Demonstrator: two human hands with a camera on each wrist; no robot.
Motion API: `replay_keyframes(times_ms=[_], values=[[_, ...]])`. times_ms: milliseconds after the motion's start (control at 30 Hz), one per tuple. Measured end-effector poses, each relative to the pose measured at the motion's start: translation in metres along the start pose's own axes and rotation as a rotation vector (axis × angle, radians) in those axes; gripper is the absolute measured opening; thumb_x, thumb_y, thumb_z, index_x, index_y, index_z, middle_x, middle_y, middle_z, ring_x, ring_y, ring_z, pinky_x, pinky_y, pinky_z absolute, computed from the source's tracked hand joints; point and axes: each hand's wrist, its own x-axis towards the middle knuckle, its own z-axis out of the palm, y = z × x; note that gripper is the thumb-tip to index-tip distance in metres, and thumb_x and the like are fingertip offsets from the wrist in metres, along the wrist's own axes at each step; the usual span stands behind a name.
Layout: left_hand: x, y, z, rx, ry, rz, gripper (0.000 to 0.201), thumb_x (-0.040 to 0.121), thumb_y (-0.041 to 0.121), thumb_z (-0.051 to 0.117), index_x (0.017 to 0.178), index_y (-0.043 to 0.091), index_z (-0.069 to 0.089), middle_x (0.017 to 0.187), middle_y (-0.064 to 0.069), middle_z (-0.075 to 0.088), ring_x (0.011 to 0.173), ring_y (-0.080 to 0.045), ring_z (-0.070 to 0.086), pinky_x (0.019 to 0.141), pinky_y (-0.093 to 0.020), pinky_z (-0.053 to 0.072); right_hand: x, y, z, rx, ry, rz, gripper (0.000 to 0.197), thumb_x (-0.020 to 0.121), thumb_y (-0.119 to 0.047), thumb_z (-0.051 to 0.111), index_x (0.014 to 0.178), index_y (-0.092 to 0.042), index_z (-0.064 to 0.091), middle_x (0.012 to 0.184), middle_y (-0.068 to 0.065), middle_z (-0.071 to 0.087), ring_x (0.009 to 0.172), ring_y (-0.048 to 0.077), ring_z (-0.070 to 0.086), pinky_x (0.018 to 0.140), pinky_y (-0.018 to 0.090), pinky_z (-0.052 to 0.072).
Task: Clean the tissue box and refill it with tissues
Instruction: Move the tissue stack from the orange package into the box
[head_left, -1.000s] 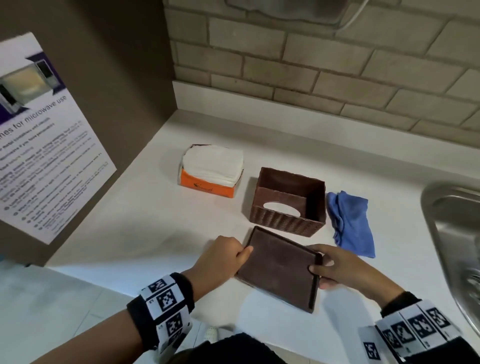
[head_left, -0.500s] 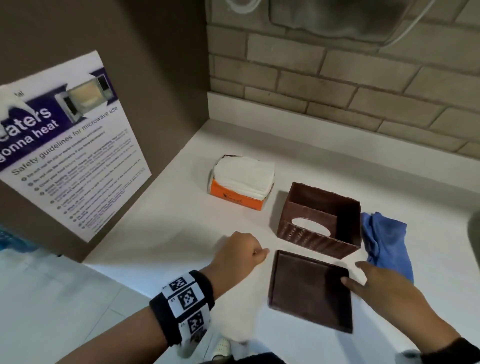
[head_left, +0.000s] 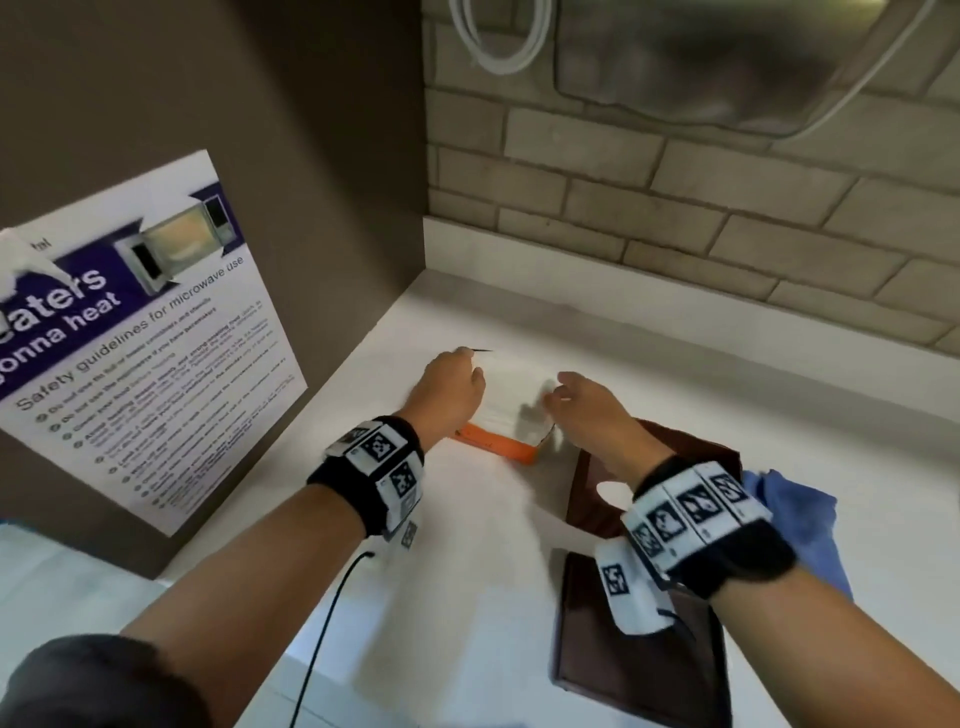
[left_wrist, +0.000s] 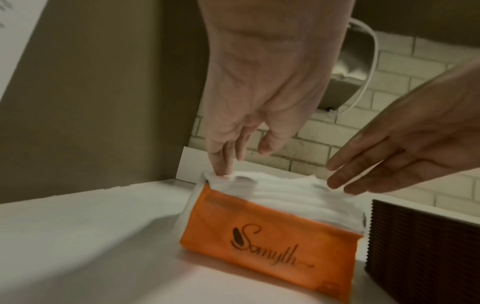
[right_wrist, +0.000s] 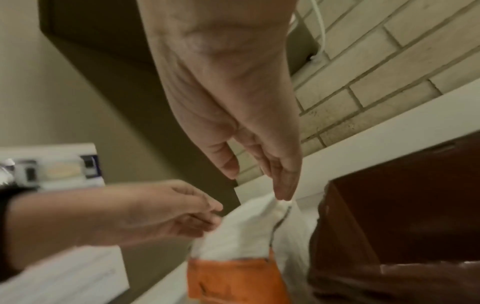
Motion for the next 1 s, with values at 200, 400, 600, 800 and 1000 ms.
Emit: replay_keyframes(times_ms=[200, 400, 600, 800, 1000], values=[[0.023, 0.001, 0.011, 0.248, -0.038, -0.048, 0.04, 0.101, 0.028, 0.039, 0.122, -0.004, 0.051, 0.125, -0.021, 0.058, 0.118, -0.036, 0.052, 0.095, -0.038, 0.042, 0.06, 0.006, 0.032, -0.457, 0.048, 0.06, 0.036, 0.093, -0.028, 0.036, 0.108, -0.013, 0.066, 0.108, 0.008, 0.067, 0.105, 0.029, 0.058, 0.086, 0.035, 0.036], [0.033, -0.002, 0.018, 0.297, -0.153, -0.119, 0.048, 0.098, 0.041, 0.043, 0.128, 0.004, 0.04, 0.128, -0.017, 0.058, 0.117, -0.04, 0.053, 0.087, -0.04, 0.042, 0.069, 0.007, 0.041, -0.4, 0.125, 0.158, 0.031, 0.089, -0.035, 0.048, 0.105, -0.008, 0.052, 0.112, 0.012, 0.061, 0.111, 0.032, 0.049, 0.08, 0.036, 0.036], [0.029, -0.01, 0.013, 0.144, -0.247, -0.105, 0.052, 0.098, 0.043, 0.043, 0.128, 0.004, 0.027, 0.119, -0.019, 0.058, 0.107, -0.041, 0.058, 0.075, -0.035, 0.039, 0.065, 0.002, 0.035, -0.303, 0.064, 0.252, 0.067, 0.083, -0.042, 0.063, 0.129, -0.003, 0.034, 0.125, 0.011, 0.056, 0.124, 0.032, 0.042, 0.096, 0.038, 0.039], [0.026, -0.018, 0.009, 0.069, -0.264, -0.13, 0.06, 0.092, 0.052, 0.049, 0.127, 0.008, 0.026, 0.113, -0.018, 0.06, 0.104, -0.035, 0.06, 0.073, -0.032, 0.041, 0.067, 0.004, 0.034, -0.233, 0.054, 0.248, 0.069, 0.08, -0.041, 0.066, 0.127, -0.003, 0.033, 0.121, 0.013, 0.06, 0.121, 0.034, 0.048, 0.096, 0.037, 0.038], [0.021, -0.018, 0.006, -0.017, -0.23, -0.201, 0.068, 0.088, 0.051, 0.057, 0.13, 0.008, 0.025, 0.12, -0.014, 0.057, 0.108, -0.031, 0.059, 0.075, -0.031, 0.04, 0.067, 0.004, 0.034, -0.256, 0.042, 0.236, 0.073, 0.081, -0.042, 0.065, 0.129, 0.0, 0.03, 0.123, 0.013, 0.06, 0.122, 0.034, 0.049, 0.099, 0.037, 0.036]])
